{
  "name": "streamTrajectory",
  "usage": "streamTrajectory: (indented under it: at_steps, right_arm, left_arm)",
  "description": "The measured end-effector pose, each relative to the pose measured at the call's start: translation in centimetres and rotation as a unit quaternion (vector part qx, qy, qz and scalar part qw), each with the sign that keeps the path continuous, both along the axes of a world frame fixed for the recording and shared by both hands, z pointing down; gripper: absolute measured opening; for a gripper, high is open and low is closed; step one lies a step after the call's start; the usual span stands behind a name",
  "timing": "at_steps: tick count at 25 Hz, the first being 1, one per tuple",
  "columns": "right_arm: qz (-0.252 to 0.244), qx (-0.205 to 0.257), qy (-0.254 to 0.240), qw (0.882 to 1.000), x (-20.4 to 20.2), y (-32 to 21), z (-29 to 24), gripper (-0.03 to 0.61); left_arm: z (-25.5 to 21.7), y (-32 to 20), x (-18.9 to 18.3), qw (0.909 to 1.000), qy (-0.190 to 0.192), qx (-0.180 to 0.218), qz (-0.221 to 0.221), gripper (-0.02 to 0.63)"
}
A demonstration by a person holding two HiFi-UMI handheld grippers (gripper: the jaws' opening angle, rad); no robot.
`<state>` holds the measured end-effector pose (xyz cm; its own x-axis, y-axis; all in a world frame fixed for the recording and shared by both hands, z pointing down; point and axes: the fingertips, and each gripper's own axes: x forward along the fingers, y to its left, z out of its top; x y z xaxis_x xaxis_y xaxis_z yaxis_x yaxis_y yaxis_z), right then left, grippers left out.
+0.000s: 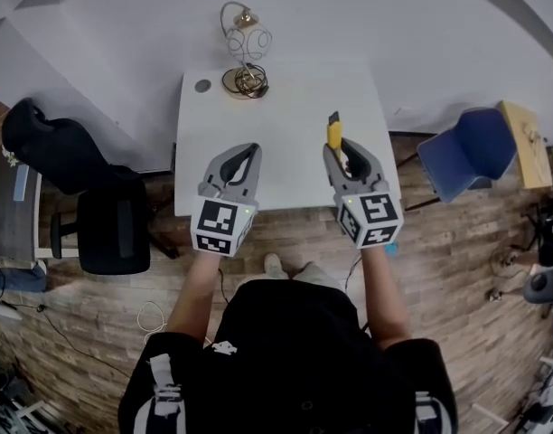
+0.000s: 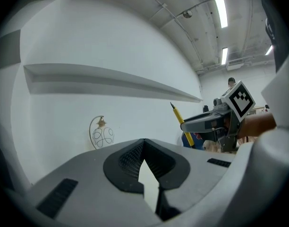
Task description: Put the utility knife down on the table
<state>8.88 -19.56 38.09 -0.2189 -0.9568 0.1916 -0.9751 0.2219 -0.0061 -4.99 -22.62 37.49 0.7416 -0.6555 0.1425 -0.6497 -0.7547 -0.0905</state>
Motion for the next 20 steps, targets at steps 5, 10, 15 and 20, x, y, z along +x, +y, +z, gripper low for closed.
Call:
streamTrajectory:
  at_steps: [5,10,15,20]
  right_arm:
    - [-0.004,-0.007,-0.003,1.000,0.5,-0.1,0.5,0.137]
    - [-0.015,-0.014,-0.006,1.000,0.9,-0.3,1.3,0.137]
    - [-0.027,-0.032,-0.002,0.999,1.9,-1.1,2.7,0.137]
    - [-0.046,-0.058,0.002,0.997,2.4,-1.8,4.4,0.137]
  left_arm:
    - [0.9,0.3,1.1,0.9999,-0.003,-0.011,0.003,0.015]
    - [1.8,0.3,1.8,0.9998,-0.009,-0.019,-0.003,0.015]
    - [2.8,-0.1,2.9,0.9994,-0.014,-0.029,-0.013,0.015]
    - [4.4,-0.6,3.6,0.9986,-0.014,-0.046,-0.024,0.015]
